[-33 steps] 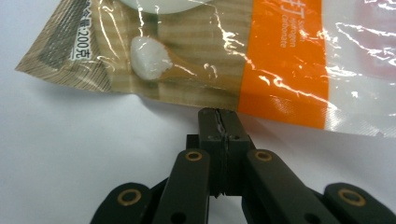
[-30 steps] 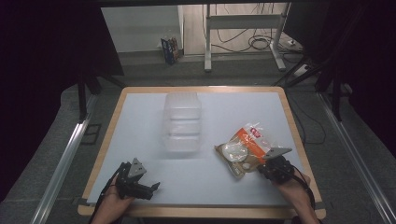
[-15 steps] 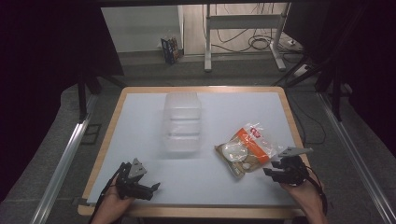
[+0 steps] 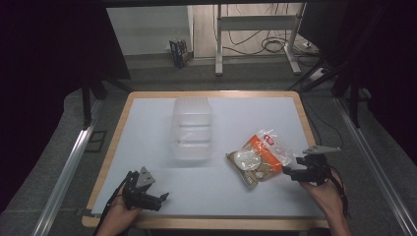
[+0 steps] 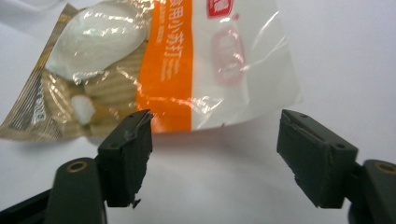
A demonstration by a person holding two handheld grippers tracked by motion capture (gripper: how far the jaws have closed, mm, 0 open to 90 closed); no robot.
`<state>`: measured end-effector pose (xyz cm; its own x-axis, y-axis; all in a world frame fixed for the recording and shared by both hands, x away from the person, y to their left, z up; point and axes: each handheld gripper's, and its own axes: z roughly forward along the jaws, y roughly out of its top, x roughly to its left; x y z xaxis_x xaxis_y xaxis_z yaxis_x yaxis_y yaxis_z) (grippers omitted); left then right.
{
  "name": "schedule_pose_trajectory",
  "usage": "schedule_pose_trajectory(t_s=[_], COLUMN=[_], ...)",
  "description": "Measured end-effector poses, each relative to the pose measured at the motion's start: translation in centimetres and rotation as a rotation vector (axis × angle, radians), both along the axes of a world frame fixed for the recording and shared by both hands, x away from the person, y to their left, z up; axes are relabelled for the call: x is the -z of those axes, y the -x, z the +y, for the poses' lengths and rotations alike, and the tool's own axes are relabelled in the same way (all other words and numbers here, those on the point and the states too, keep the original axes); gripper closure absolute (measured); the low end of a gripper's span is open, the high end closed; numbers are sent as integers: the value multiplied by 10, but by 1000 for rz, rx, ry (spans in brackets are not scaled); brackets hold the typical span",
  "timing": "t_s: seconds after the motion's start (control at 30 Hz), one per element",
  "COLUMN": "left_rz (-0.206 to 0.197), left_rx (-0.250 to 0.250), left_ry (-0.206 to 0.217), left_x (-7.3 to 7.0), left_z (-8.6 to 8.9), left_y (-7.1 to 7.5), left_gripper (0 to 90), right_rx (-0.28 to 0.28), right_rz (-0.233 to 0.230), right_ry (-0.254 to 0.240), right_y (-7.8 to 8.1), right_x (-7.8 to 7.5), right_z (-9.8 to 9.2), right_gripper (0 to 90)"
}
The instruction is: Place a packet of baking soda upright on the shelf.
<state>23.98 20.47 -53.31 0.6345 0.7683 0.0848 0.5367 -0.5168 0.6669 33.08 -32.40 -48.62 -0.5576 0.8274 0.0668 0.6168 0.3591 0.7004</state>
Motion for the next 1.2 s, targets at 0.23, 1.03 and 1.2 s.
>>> schedule_pose_trajectory(t_s=[0.23,1.03,1.2], left_rz=[1,5,3], left_rx=[-1,2,0], left_ry=[-7,-17,-18], left_x=[0,1,0], left_z=[-1,-2,-1], left_y=[0,0,0], left_gripper=[12,13,13], right_rx=[-15,-156,-150], right_rz=[20,128,67], right_ry=[-6,-68,46], right_y=[-19,-68,-63], right_x=[3,9,3], right_z=[5,48,54], right_gripper=[227,678,883])
